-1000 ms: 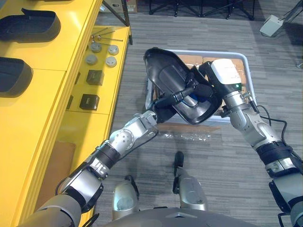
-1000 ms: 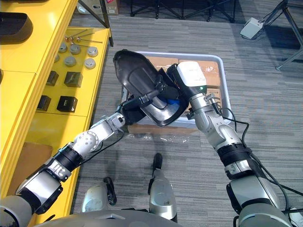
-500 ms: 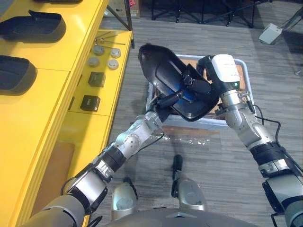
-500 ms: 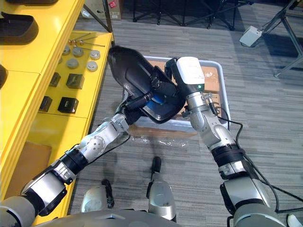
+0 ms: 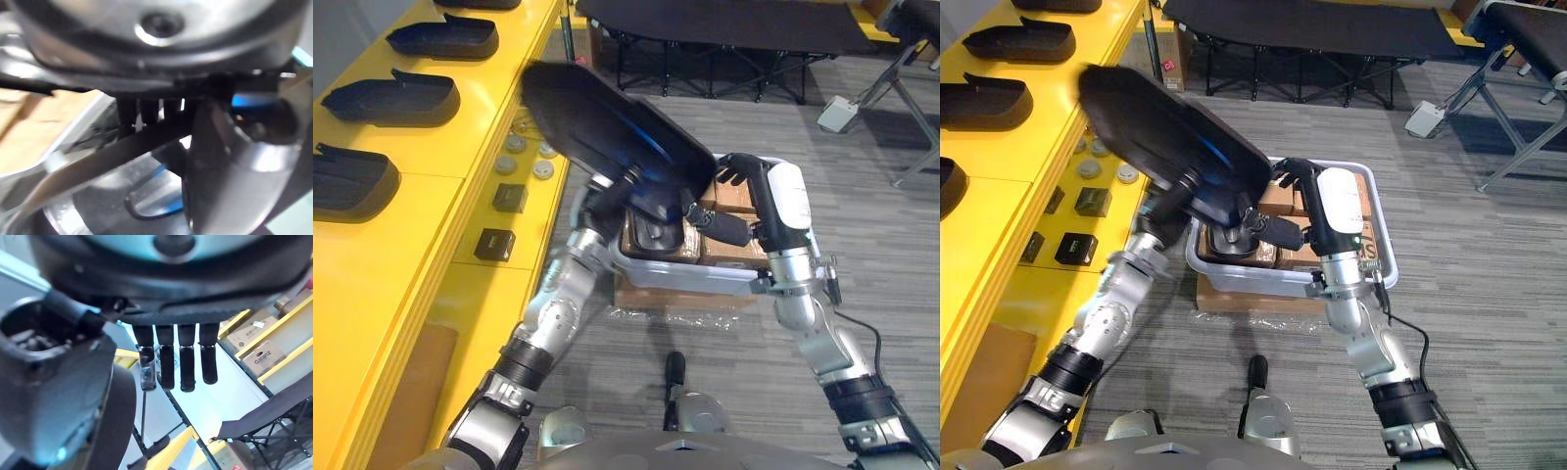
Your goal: Walk over and take three plastic housings, then place them on the shelf
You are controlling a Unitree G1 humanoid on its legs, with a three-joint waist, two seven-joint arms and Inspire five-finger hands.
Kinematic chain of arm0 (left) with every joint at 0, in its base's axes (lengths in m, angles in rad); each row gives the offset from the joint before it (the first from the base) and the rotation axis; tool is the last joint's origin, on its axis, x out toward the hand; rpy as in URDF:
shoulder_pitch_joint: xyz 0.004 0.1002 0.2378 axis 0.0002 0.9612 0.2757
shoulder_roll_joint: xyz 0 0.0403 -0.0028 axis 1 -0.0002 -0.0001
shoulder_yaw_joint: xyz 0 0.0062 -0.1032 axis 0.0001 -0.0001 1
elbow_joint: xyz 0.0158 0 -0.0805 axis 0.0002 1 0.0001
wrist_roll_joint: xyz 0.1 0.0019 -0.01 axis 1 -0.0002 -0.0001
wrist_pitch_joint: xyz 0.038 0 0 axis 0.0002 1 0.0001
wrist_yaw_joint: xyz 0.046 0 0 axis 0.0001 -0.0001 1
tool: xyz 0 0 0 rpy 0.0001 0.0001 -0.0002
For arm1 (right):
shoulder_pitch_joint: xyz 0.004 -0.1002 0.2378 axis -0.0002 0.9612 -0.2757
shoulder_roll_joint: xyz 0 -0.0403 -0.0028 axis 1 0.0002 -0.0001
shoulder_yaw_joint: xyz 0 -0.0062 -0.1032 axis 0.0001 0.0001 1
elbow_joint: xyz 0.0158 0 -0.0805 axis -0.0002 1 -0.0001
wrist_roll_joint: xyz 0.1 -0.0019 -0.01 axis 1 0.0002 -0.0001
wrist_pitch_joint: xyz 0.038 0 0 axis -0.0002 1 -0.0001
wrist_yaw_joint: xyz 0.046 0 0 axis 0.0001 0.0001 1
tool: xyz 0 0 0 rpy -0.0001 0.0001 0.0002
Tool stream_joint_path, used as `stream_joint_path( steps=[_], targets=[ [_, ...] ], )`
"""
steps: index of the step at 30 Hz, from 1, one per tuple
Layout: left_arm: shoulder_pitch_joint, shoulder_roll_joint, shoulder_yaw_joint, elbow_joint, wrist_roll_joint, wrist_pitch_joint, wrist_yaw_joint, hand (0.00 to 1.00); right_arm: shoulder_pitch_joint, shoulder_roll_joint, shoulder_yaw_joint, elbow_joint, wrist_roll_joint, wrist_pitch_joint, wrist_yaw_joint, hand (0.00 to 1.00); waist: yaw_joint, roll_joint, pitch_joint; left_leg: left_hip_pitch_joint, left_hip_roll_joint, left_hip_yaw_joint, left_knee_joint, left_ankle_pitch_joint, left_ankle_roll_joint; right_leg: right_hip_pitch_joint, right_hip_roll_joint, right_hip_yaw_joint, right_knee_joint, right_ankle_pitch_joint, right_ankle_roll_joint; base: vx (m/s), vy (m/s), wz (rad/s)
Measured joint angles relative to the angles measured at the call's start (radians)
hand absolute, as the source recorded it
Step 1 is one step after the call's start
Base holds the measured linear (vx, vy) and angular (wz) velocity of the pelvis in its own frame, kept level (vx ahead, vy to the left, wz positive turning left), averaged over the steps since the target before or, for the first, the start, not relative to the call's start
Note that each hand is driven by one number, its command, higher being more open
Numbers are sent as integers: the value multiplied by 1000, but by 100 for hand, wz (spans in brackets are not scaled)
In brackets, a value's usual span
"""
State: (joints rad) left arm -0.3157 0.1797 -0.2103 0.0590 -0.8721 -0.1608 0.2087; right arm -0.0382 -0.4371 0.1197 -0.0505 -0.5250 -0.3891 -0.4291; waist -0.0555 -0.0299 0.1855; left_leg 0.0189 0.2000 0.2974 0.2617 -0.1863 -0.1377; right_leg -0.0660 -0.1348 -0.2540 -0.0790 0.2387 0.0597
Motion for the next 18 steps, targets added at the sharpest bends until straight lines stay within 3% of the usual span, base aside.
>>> stream_joint_path(
  steps=[3,4,7,13,18],
  targets=[
    [11,-5,69,-87,192,-49,86,0,60,28,-2,-66,174,0,28,100,3,5,-24,12,1,-2,-14,7,-3,7,3,-4,0,-4,1,2,4,2],
    [21,-4,70,-140,311,-56,118,0,75,49,-9,-95,326,2,85,100,7,5,-25,23,-1,-3,-21,9,-3,17,1,-6,0,-4,2,7,14,6],
    [60,-3,34,-251,554,-46,143,0,113,111,-30,-146,557,12,188,100,10,5,-61,26,-4,-2,-22,9,-3,18,-2,-6,0,-8,6,5,39,1],
    [157,21,-24,-298,816,13,134,0,223,178,-83,-205,673,22,259,100,-10,19,-95,30,-7,26,-37,6,-3,1,-1,17,-6,-18,11,-8,27,-11],
    [292,34,-4,-292,882,23,141,0,336,212,-165,-219,720,70,270,100,-32,31,-102,42,4,41,-61,13,-14,-8,16,27,-6,-25,3,15,-9,-10]
  ],
)
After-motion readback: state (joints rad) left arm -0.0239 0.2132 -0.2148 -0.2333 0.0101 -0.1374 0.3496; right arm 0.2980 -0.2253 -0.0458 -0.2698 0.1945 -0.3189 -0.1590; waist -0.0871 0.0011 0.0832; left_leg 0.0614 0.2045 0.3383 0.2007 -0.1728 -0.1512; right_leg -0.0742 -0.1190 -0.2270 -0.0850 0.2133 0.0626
